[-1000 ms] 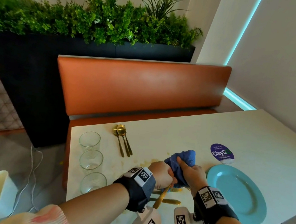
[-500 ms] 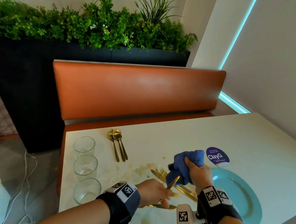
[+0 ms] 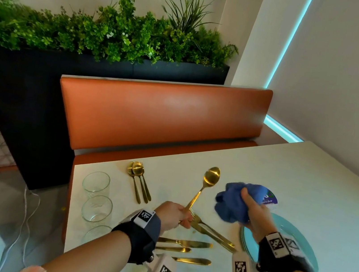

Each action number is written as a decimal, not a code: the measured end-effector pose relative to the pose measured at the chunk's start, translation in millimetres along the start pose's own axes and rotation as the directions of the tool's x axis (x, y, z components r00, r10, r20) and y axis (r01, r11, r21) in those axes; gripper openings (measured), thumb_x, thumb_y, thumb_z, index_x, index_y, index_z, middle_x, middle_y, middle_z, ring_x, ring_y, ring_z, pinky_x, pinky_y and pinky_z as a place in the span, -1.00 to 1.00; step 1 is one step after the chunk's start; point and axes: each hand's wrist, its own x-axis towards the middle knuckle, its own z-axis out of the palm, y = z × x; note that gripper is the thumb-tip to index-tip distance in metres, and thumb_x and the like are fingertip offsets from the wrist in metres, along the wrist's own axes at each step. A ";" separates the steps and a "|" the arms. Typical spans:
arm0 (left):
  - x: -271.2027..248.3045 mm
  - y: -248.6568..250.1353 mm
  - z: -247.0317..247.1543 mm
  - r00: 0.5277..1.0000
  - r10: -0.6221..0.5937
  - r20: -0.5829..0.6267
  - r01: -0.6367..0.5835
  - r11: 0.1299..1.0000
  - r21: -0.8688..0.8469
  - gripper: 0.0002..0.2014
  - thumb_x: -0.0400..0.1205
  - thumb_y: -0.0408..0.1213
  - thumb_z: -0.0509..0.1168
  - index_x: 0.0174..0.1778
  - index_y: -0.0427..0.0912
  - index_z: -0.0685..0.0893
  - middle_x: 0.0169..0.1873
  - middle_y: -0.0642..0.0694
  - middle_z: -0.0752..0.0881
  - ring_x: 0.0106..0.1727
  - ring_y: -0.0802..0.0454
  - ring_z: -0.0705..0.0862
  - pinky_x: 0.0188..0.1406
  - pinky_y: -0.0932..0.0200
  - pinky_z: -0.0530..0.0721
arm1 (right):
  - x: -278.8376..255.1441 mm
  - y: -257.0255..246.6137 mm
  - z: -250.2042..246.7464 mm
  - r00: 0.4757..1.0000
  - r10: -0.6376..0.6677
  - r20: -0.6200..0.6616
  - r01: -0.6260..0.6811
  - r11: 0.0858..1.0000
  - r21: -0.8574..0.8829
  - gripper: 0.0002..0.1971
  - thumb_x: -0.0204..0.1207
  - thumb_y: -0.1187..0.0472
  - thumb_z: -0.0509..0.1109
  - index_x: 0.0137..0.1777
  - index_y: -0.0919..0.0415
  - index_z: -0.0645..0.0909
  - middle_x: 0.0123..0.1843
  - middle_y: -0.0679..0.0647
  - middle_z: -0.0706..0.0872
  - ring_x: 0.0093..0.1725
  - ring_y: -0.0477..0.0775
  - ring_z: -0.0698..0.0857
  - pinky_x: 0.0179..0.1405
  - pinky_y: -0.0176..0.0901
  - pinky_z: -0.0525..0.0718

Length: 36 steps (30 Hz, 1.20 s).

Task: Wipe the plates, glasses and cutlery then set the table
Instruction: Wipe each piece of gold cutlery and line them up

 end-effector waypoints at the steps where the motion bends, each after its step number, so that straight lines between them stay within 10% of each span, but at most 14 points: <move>1: 2.1 5.4 3.6 1.000 0.012 0.004 -0.012 1.000 0.008 -0.70 0.72 -0.21 0.15 0.16 -0.28 0.71 -0.30 0.01 0.69 -0.41 0.22 0.44 -0.39 0.39 0.40 | -5.8 4.0 9.3 0.996 0.032 0.081 -0.032 0.999 0.000 -0.58 0.52 -0.15 0.31 0.10 0.23 0.56 -0.12 0.13 0.68 -0.20 0.12 0.67 -0.18 0.01 0.68; 6: 10.6 22.5 30.9 0.993 0.066 0.102 -0.072 0.996 0.056 -0.76 0.66 -0.34 0.23 -0.25 -0.34 0.73 -0.78 0.16 0.57 -0.49 0.23 0.49 -0.44 0.44 0.43 | -15.5 4.4 52.9 0.979 0.103 0.176 -0.119 0.989 0.083 -0.63 0.58 -0.07 0.26 0.04 0.28 0.51 -0.09 0.22 0.68 0.00 0.23 0.68 0.08 0.17 0.70; 10: 7.4 30.5 36.6 0.986 0.091 0.136 -0.095 0.995 0.021 -0.73 0.70 -0.30 0.16 0.20 -0.34 0.66 -0.66 0.13 0.64 -0.55 0.22 0.48 -0.62 0.54 0.38 | -7.0 -5.3 60.3 0.989 0.050 0.137 -0.066 0.991 0.117 -0.66 0.57 0.09 0.33 0.16 0.37 0.46 -0.04 0.28 0.64 0.12 0.29 0.63 0.28 0.22 0.59; 13: 7.7 29.9 31.7 0.981 0.092 0.173 -0.093 0.996 0.001 -0.80 0.73 -0.21 0.09 0.13 -0.16 0.59 -0.27 0.01 0.75 -0.48 0.27 0.48 -0.49 0.43 0.43 | -0.1 -13.2 61.9 0.993 0.020 0.113 -0.028 0.997 0.068 -0.61 0.55 0.09 0.36 0.17 0.41 0.47 -0.01 0.31 0.64 0.06 0.29 0.64 0.25 0.23 0.61; 17: 14.3 23.9 29.5 0.989 0.052 0.139 -0.032 0.989 -0.147 -0.80 0.71 -0.37 0.12 -0.20 -0.16 0.57 -0.72 0.21 0.64 -0.66 0.34 0.56 -0.59 0.54 0.42 | 4.0 -21.1 66.4 0.990 0.009 0.142 -0.025 0.994 0.107 -0.70 0.60 0.11 0.30 0.11 0.37 0.41 0.00 0.30 0.60 0.05 0.28 0.60 0.10 0.18 0.61; 23: 28.9 26.2 24.0 0.999 0.045 0.019 -0.040 0.970 -0.238 -0.66 0.68 -0.52 0.13 -0.43 -0.23 0.49 -0.83 0.12 0.54 -0.73 0.30 0.54 -0.64 0.51 0.48 | 15.5 -16.6 69.2 0.961 0.038 0.272 0.013 0.983 -0.182 -0.67 0.51 -0.03 0.38 -0.12 0.29 0.54 -0.03 0.36 0.71 0.07 0.37 0.71 0.18 0.29 0.67; 26: 41.7 17.4 31.9 0.999 -0.035 0.007 0.036 0.992 -0.123 -0.75 0.64 -0.43 0.23 -0.39 -0.22 0.53 -0.52 -0.01 0.60 -0.54 0.18 0.48 -0.43 0.30 0.50 | 23.4 -6.2 66.6 0.931 0.091 0.355 0.048 0.930 -0.363 -0.54 0.51 -0.05 0.38 0.01 0.44 0.60 -0.10 0.42 0.73 -0.17 0.32 0.73 -0.05 0.11 0.71; 31: 57.9 18.0 18.8 0.972 -0.108 0.207 0.022 0.926 0.378 -0.76 0.62 -0.13 0.22 -0.35 -0.08 0.62 -0.09 -0.10 0.82 -0.37 0.14 0.62 -0.16 0.21 0.57 | 39.8 -2.3 59.0 0.922 0.159 0.352 0.152 0.689 -0.709 -0.56 0.54 -0.13 0.31 -0.36 0.24 0.52 -0.52 0.09 0.58 -0.57 -0.04 0.51 -0.57 -0.35 0.48; 36: 96.1 25.5 -16.4 0.974 0.007 -0.226 0.081 0.922 0.378 -0.75 0.63 -0.13 0.24 0.13 -0.11 0.72 0.20 -0.06 0.72 0.27 -0.09 0.64 0.18 0.18 0.55 | 56.5 4.4 59.6 0.868 0.211 0.448 0.252 0.591 -0.766 -0.64 0.52 -0.14 0.33 -0.11 0.21 0.62 -0.17 0.09 0.70 -0.20 0.02 0.66 -0.09 -0.22 0.66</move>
